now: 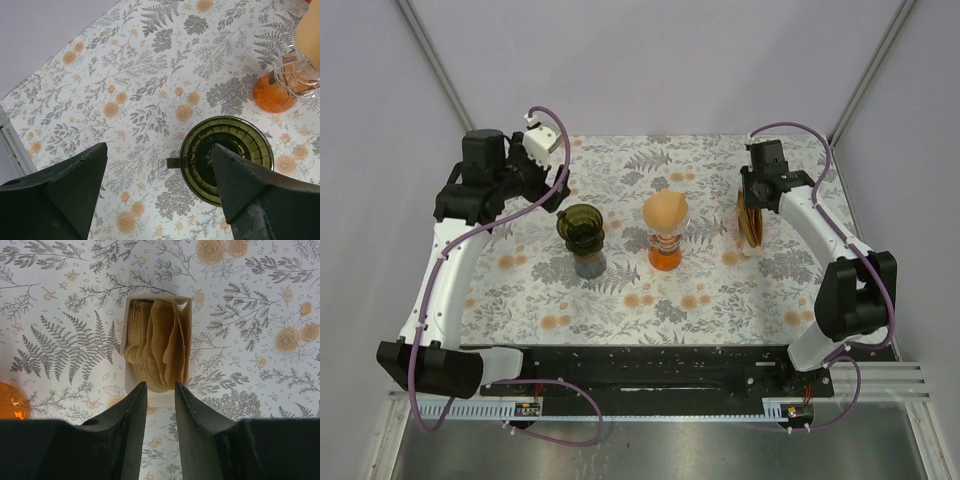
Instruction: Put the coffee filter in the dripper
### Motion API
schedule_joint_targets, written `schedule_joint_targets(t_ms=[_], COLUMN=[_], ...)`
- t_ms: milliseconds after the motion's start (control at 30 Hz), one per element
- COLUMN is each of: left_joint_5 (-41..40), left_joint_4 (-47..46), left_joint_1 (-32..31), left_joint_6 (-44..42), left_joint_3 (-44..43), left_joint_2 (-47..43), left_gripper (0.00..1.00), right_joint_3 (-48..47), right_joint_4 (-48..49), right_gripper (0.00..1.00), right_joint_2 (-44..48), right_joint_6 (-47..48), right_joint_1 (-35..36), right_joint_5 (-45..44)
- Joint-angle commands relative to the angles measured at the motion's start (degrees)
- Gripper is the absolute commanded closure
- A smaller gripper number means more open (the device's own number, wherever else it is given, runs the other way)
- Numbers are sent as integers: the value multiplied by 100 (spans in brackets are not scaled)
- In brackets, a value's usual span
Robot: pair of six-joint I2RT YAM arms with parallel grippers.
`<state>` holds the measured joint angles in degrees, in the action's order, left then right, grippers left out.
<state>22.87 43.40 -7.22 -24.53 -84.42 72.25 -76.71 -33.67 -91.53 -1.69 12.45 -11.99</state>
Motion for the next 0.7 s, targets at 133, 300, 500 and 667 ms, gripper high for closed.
schedule_joint_targets(t_ms=[133,300,500,667], left_joint_5=[173,358,595,622], left_joint_4=[-402,-367,-341,-323], left_joint_1=[142,177,213,230], left_joint_6=[485,511,555,573], left_joint_3=[216,242,233,224], left_joint_2=[-27,-18,-18,-9], left_gripper=[11,11,12,13], right_joint_3=[-538,-573,-617,-617], right_joint_4=[124,211,344,344], right_gripper=[66,68,75,76], right_joint_2=[-523,-752,-963,-1157], right_joint_6=[-269,-516,-516,-569], right_joint_1=[-14,-6,-14,-14], right_joint_5=[-435,-576,-805,-902])
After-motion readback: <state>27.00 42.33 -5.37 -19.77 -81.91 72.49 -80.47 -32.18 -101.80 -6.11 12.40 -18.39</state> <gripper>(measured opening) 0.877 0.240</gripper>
